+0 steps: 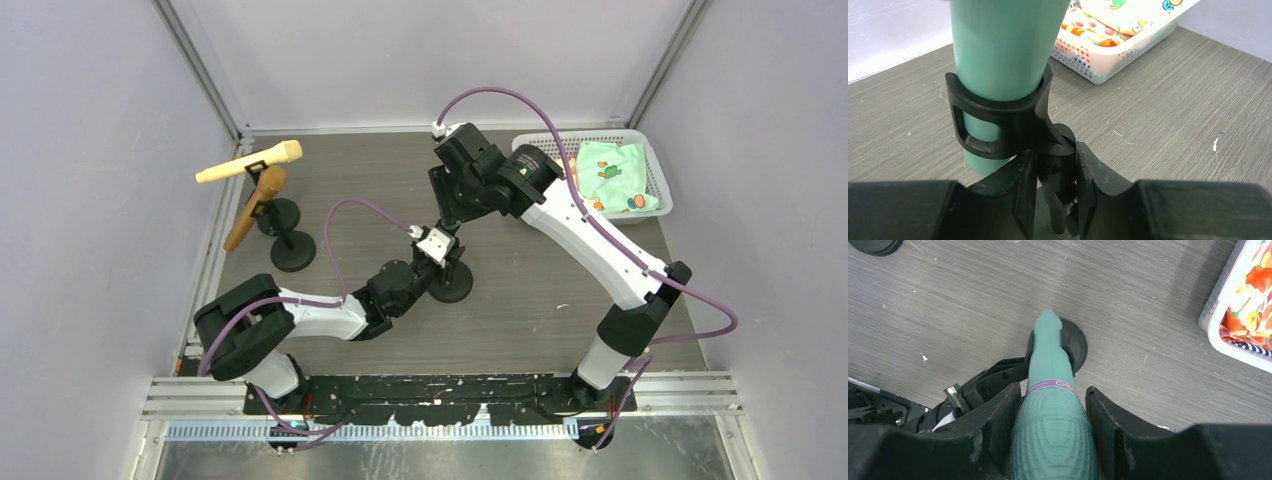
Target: Attach the microphones to the stand
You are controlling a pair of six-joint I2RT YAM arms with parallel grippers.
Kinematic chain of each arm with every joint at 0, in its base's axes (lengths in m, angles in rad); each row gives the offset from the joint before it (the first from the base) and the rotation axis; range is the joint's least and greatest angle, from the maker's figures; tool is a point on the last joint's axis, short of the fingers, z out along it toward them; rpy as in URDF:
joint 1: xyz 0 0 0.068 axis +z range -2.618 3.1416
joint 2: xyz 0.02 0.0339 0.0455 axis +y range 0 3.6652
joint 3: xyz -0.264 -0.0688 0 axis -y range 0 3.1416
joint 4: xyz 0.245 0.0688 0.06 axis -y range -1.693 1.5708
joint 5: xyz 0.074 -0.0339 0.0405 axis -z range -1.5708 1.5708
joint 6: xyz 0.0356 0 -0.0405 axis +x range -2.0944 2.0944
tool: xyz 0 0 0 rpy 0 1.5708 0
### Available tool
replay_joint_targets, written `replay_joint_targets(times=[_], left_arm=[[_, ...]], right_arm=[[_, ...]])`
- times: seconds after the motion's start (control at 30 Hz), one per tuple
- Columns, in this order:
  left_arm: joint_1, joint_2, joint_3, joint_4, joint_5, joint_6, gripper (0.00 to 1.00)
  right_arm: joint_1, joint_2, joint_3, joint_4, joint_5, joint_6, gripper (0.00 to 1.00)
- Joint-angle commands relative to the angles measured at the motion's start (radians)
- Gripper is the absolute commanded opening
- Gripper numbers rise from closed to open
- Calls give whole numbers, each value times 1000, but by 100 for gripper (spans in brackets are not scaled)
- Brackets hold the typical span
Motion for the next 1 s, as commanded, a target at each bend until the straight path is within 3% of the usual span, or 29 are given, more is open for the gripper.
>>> replay_joint_targets(times=[0.0, 0.6, 0.97], left_arm=[[-33, -18, -1, 9, 51, 81, 0], [-33, -22, -22, 10, -38, 55, 0], [-33, -22, -38, 10, -94, -13, 0]], right_arm=[[-15, 123, -104, -147, 13, -43, 1], [-18, 96, -185, -69, 22, -24, 1], [-7, -93, -358, 175, 53, 41, 25]])
